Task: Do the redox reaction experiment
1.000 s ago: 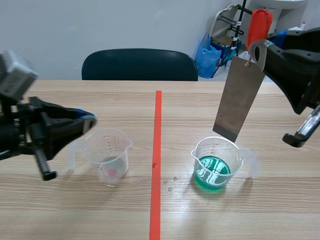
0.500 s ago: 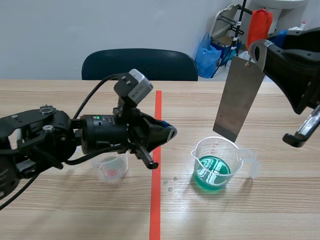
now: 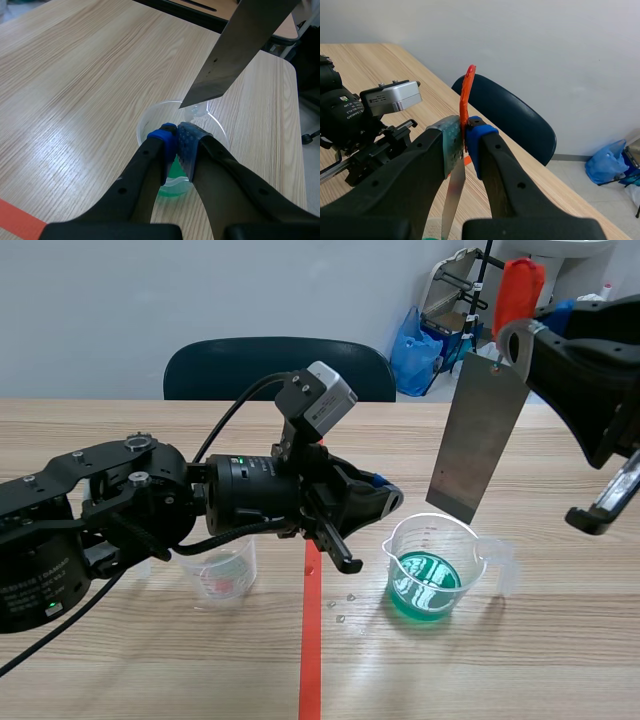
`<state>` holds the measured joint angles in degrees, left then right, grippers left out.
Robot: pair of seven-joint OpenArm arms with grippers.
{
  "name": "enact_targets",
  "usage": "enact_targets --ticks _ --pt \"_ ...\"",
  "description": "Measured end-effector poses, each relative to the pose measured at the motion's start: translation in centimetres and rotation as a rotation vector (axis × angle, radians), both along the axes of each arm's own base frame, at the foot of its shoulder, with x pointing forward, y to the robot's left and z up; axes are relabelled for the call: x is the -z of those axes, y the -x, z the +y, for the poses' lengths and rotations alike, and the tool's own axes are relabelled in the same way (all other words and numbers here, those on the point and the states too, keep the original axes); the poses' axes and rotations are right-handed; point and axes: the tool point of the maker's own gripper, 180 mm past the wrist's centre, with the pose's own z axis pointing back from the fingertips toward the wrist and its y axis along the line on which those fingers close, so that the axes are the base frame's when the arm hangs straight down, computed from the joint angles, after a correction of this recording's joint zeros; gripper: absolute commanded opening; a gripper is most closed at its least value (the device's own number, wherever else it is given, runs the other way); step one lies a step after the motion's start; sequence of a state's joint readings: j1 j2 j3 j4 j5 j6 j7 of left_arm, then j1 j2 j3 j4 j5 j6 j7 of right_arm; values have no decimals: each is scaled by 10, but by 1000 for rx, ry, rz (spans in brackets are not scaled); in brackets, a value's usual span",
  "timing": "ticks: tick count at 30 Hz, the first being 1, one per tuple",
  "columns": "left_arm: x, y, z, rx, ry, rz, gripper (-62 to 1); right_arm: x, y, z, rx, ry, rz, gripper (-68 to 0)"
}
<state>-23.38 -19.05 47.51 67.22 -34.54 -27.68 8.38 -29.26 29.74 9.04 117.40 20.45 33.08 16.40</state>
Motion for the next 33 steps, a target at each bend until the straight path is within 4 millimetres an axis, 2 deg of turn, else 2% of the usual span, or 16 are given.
enact_targets --ticks 28,31,33 --pt "0 0 0 0 0 0 -584 0 0 0 0 0 0 -662" --pt "0 -2 7 -10 2 -8 -584 0 0 0 0 0 0 -662" --pt "0 -6 19 -25 0 -24 -584 0 0 0 0 0 0 -662"
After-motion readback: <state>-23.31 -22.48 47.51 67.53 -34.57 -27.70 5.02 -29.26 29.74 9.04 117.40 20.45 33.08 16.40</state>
